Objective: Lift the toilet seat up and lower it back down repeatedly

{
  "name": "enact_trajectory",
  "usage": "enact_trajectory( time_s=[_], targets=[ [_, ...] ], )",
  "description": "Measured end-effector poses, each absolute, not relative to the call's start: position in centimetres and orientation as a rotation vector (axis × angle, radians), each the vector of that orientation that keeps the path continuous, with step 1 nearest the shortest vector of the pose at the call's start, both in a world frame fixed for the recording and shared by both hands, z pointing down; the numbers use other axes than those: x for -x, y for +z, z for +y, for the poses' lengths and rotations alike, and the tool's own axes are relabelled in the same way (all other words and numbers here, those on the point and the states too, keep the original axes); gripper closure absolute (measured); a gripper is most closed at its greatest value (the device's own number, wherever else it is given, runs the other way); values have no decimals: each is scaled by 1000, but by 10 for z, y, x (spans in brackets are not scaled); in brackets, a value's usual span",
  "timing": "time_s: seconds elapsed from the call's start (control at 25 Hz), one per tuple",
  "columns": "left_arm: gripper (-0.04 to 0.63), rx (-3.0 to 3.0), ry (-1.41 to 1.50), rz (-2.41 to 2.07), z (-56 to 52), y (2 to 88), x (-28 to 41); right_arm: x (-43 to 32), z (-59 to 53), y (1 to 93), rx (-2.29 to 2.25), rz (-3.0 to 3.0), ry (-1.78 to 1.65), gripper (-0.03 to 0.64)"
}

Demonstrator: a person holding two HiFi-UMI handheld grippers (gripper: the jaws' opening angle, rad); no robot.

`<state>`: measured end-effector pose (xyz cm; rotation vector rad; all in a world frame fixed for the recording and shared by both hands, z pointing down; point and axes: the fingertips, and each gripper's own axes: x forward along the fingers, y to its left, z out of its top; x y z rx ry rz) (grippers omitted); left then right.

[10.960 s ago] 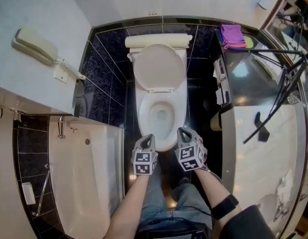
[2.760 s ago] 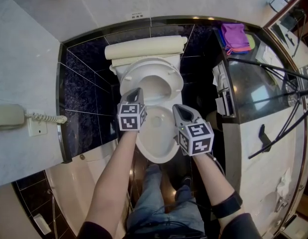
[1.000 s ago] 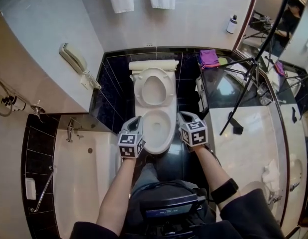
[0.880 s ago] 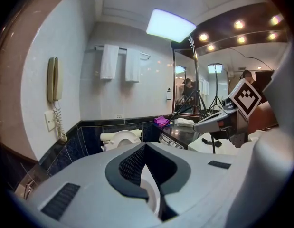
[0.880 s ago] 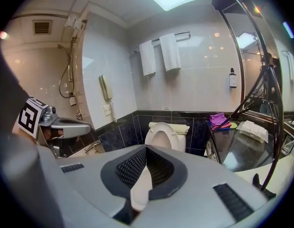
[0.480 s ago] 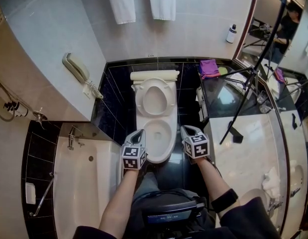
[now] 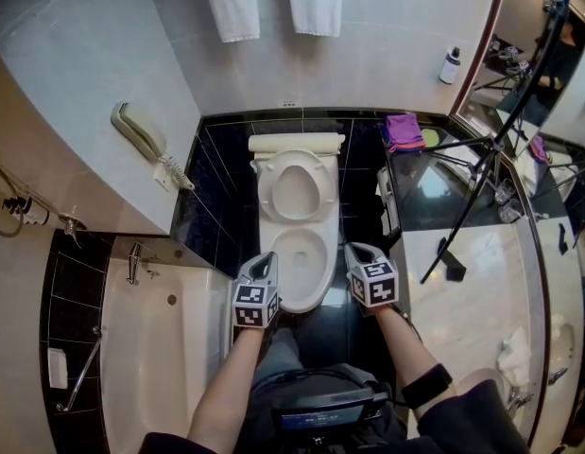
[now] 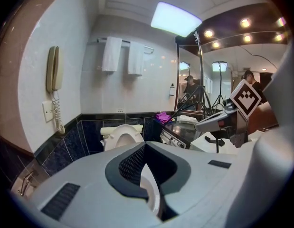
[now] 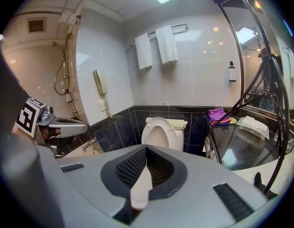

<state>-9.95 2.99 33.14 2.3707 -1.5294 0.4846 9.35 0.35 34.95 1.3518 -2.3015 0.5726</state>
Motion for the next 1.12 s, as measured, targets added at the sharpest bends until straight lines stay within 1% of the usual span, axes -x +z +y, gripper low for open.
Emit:
enact_trajectory(
  time_s=[0.32,0.44,0.52,0.64,0.76,0.8,0.92,1.04,1.12],
  targets=[
    [604,-2354,525,-1490,-3,350,97,-88,-39,362,-1338,-2269,464,593],
    [604,-2352,543,-1469,-21,360,95,-81,-63,368,-1315,-2267,432,541],
    [604,-2354,559,-1458,-34,367,96,-70,-79,369,-1279,-2260,413,527],
    [604,-2361,570,-1440,-58,379,96,-61,-110,376,-1225,-2231,336,481],
    [604,-2359,570,-1421,-86,395,98,-53,-146,384,-1171,-2198,231,468],
    [604,-2357,570,-1412,-96,400,98,-50,-160,387,-1151,-2187,191,442],
    [604,-2364,561,-1376,-127,412,97,-41,-204,397,-1099,-2164,109,409],
    [604,-2366,552,-1371,-158,430,102,-30,-248,410,-1056,-2139,48,405],
    [604,-2373,550,-1364,-179,438,104,-20,-277,424,-994,-2093,-67,406]
  ],
)
